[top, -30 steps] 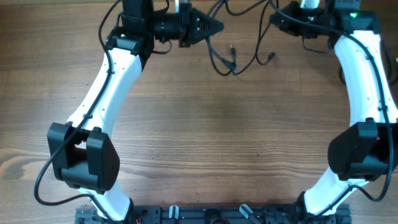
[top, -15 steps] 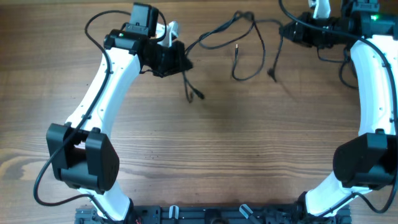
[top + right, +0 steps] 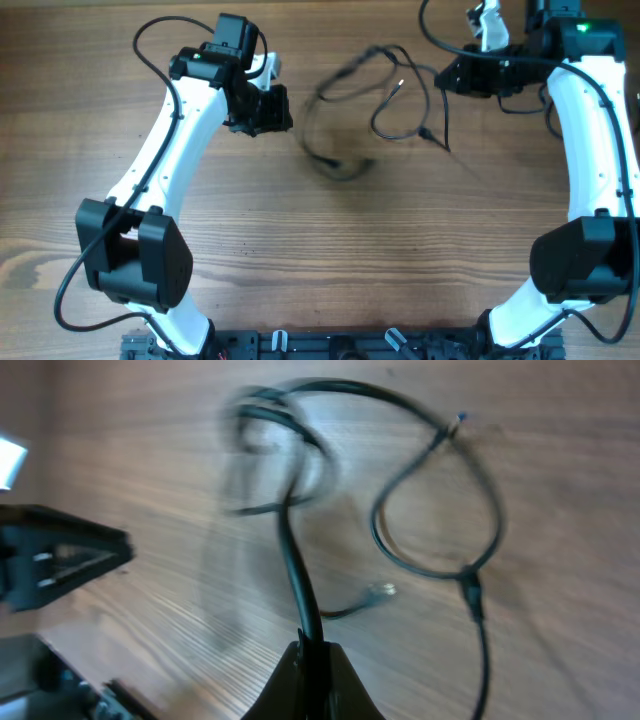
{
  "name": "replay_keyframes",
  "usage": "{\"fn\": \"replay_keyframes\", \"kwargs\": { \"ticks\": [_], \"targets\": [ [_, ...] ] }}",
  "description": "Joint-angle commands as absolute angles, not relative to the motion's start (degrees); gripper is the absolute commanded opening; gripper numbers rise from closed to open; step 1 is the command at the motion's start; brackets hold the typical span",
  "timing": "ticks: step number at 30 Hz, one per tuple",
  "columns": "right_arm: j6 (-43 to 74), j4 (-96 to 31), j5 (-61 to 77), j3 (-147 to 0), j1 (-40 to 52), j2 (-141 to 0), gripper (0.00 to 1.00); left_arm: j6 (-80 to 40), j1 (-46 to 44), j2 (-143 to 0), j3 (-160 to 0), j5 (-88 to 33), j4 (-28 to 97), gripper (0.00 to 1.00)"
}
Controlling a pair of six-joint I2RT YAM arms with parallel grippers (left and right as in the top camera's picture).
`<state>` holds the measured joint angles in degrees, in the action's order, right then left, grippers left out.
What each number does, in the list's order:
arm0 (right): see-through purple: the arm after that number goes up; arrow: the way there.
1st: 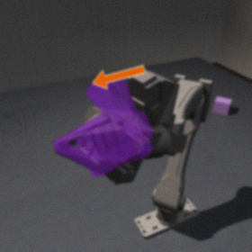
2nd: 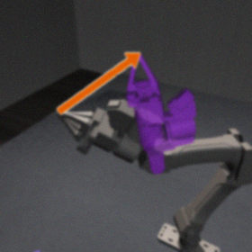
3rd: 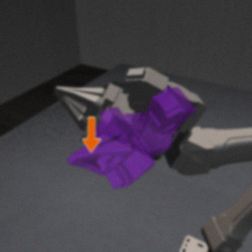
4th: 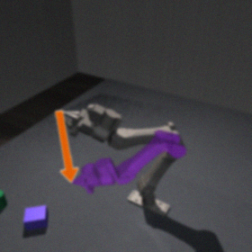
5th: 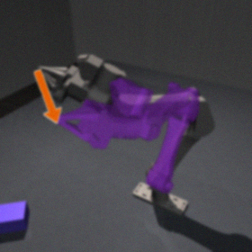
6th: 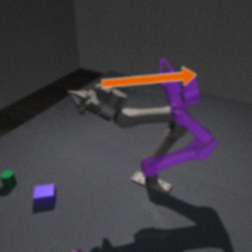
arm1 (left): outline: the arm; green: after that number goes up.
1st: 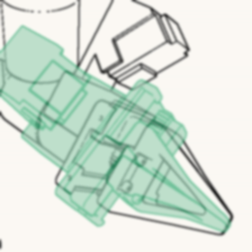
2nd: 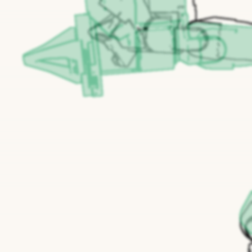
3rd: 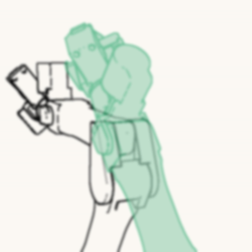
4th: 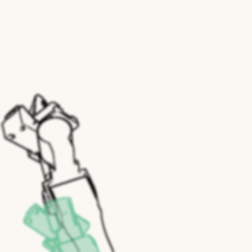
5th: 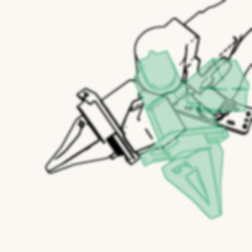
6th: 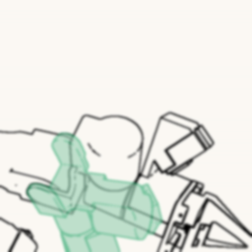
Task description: Untangle cables
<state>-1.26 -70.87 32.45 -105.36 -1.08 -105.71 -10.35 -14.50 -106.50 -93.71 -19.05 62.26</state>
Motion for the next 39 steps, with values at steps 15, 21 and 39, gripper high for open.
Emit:
{"fn": "replay_keyframes", "kwargs": {
  "ticks": [15,21,39],
  "targets": [
    [1.15,-77.36,19.31,-105.25,5.82,-103.72,0.04,-12.32,-18.0,-106.74,-93.6,-24.88,41.82,0.83],
    [1.65,-76.9,19.33,-105.25,4.99,-103.72,0.04,-18.94,-22.39,-112.07,-93.6,-25.06,29.85,0.87],
    [1.58,-76.55,19.31,-105.25,5.02,-103.72,0.04,-0.64,-30.15,-121.23,-93.6,-35.14,23.62,0.69]
  ]
}}
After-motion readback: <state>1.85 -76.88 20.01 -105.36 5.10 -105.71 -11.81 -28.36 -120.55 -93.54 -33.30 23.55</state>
